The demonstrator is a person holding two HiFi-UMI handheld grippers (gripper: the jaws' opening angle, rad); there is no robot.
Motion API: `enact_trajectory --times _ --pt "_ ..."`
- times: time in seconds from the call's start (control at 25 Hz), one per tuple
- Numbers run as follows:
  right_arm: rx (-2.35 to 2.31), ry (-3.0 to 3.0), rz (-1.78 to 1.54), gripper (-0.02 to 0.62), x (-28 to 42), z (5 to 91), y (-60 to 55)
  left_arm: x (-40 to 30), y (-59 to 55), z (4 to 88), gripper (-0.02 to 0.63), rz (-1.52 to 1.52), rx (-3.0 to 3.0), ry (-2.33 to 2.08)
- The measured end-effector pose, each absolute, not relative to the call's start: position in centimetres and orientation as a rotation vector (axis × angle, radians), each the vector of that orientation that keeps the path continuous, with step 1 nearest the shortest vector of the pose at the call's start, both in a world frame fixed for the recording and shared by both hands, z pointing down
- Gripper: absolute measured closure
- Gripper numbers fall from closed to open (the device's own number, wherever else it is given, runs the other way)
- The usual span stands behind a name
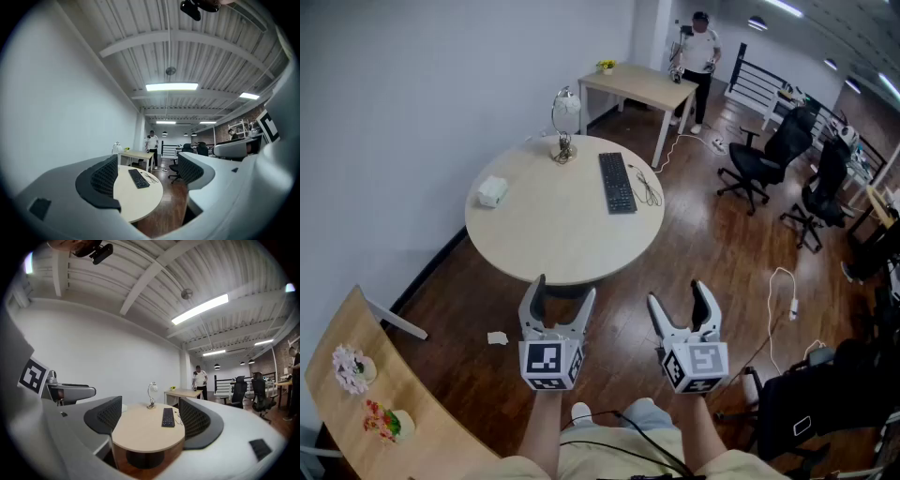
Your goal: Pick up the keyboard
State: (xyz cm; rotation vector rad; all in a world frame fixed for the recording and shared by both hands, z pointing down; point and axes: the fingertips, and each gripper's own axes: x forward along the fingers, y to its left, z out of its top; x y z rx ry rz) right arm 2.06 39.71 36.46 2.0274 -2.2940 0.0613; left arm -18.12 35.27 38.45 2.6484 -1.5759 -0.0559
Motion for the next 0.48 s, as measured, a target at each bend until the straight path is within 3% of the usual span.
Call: enact_trajectory --times 0.48 --pt "2.034 -2.410 0.193 0.187 3.8 39.2 29.4 -16.2 28.3 38.8 0.213 0.108 2.721 -1.600"
